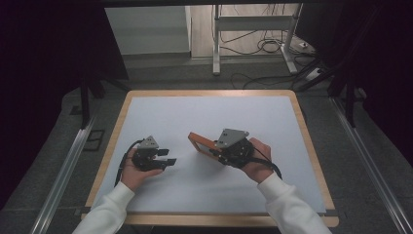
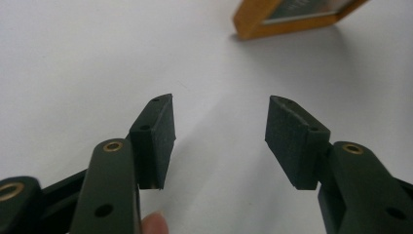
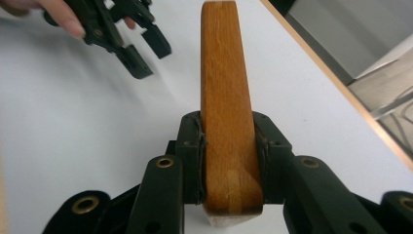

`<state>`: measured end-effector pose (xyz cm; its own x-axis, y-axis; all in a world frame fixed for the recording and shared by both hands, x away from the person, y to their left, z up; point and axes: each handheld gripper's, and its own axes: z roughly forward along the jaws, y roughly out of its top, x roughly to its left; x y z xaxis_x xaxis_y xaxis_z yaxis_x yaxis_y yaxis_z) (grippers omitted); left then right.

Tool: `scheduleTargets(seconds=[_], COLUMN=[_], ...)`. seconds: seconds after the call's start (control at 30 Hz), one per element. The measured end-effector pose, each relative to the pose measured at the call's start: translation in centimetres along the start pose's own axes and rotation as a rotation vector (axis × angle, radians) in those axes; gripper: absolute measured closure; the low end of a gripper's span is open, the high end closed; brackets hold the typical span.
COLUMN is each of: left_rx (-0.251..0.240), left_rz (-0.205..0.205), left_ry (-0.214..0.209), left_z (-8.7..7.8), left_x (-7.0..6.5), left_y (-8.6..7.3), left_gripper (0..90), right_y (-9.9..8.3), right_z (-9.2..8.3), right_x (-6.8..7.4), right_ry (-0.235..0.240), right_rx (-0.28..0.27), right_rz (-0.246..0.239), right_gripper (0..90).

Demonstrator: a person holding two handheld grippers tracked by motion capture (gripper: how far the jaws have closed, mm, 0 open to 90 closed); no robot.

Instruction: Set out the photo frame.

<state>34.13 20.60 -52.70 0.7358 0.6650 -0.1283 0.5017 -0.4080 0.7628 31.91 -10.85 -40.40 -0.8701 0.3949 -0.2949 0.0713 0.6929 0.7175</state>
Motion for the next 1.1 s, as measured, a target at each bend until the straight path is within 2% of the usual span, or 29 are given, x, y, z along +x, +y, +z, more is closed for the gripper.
scheduleTargets(seconds=[0.17,0.57,0.7,0.93,1.1], left_rx=[0.005,0.004,0.003,0.0,-0.005], left_rz=[0.002,0.004,0.002,0.002,0.006], left_ry=[-0.002,-0.004,-0.007,-0.006,-0.007], left_z=[0.1,0.0,0.1,0.1,0.0], left_x=[-0.1,-0.1,-0.1,-0.1,-0.1], left_y=[0.0,0.0,0.0,0.0,0.0], left_gripper=[43.6,43.4,43.2,42.8,42.7], right_y=[-0.3,0.0,-0.2,-0.6,-0.9], right_z=[-0.4,0.1,0.2,0.7,1.0], right_x=[-0.1,-0.9,-1.7,-3.2,-4.1], right_ry=[0.022,-0.012,-0.023,-0.076,-0.09], right_rx=[-0.006,-0.005,-0.006,-0.01,-0.014], right_rz=[0.001,0.009,0.031,0.069,0.104], right_gripper=[68.8,67.7,67.1,65.2,62.2])
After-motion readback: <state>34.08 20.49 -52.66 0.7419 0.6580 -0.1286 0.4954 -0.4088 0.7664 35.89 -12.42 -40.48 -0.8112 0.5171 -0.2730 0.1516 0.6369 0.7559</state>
